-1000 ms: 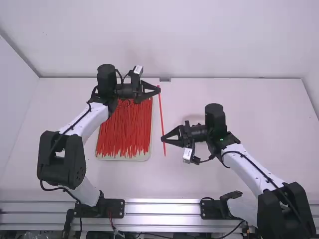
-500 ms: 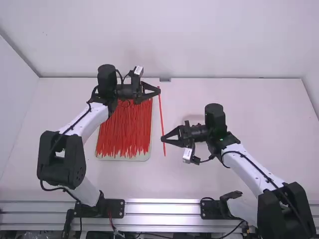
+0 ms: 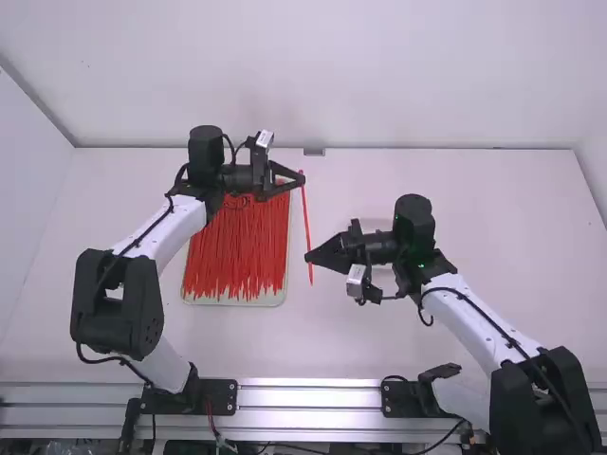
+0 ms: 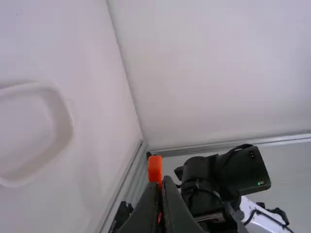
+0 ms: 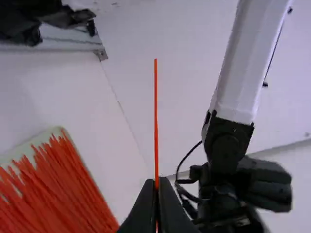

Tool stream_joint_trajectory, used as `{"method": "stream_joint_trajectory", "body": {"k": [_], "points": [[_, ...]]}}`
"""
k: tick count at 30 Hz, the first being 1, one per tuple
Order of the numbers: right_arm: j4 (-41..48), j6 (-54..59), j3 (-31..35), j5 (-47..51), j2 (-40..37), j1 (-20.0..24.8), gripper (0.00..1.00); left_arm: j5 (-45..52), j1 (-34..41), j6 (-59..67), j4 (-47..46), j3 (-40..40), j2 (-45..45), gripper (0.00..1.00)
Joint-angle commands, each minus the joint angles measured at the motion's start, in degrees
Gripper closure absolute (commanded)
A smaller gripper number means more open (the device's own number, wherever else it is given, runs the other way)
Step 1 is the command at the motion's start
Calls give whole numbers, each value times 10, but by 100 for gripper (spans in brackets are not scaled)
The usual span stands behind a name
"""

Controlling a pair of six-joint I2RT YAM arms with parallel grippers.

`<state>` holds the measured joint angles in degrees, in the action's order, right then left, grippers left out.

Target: Fasten the cable tie

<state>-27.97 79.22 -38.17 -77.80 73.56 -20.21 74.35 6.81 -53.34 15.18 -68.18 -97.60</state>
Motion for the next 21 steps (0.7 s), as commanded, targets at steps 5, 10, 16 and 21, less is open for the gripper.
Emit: {"method": "stream_joint_trajectory", "body": {"k": [5,10,16,21], "points": [[-7,-205,4,40,3,0,100,17,7,81,-17,3,10,98],[-43,-314,4,94,3,0,100,17,7,158,-30,3,10,98],[-46,-343,4,72,3,0,100,11,7,376,-99,3,9,98],[-49,-422,4,35,3,0,100,10,7,472,-133,3,9,98]]}}
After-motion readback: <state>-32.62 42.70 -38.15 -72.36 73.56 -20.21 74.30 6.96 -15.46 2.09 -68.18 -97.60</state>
